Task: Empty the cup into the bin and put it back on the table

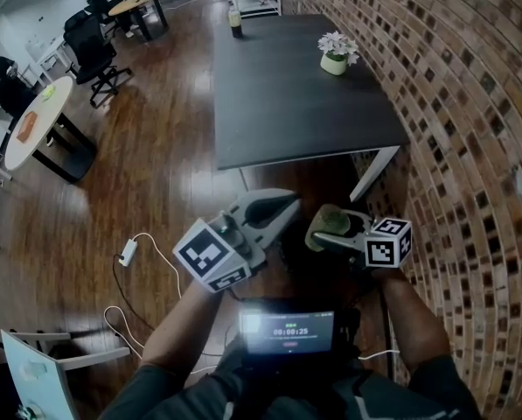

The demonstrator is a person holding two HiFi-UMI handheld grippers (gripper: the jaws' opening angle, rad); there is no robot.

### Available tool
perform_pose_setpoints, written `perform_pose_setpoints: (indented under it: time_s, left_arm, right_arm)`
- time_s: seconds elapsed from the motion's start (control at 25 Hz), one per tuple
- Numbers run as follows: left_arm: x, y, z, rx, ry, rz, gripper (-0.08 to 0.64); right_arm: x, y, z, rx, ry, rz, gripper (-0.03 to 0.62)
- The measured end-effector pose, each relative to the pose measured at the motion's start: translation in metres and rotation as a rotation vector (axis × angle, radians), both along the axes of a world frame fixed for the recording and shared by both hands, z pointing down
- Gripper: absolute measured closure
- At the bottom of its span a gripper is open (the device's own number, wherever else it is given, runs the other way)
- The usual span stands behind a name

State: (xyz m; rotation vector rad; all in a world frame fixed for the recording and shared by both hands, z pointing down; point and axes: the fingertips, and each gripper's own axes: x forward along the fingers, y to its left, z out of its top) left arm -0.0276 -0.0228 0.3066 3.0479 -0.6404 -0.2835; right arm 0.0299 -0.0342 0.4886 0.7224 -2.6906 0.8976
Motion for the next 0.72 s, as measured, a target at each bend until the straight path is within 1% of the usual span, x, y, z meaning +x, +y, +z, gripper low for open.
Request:
perform_pose_setpoints:
  time_s: [0.2, 0.36, 0.44, 0.72]
  left_arm:
    - [0.0016, 0.0055, 0.0029, 0.006, -0.009, 0.008, 0.566]
    - [0.0013, 0.0057, 0.0041, 0.003, -0.011, 0.006, 0.566]
    - [0.0004, 0.0058, 0.0038, 0.004, -0.013, 0.007, 0.566]
    - [-0.0029, 0.0068, 0.0075, -0.002, -0.008, 0.014, 0.566]
  right_arm:
    - [-0.0021, 0.0033, 0.002, 0.123, 0.159, -0.023, 0.202]
    - [-0.0029, 0.0046, 0.0017, 0.2, 0.245, -0.032, 0.202]
    - [-0.0038, 0.0056, 0.001, 0.226, 0.274, -0.037, 0.202]
    - [-0.0056, 0.0064, 0.0035, 0.258, 0.335, -0.043, 0.202]
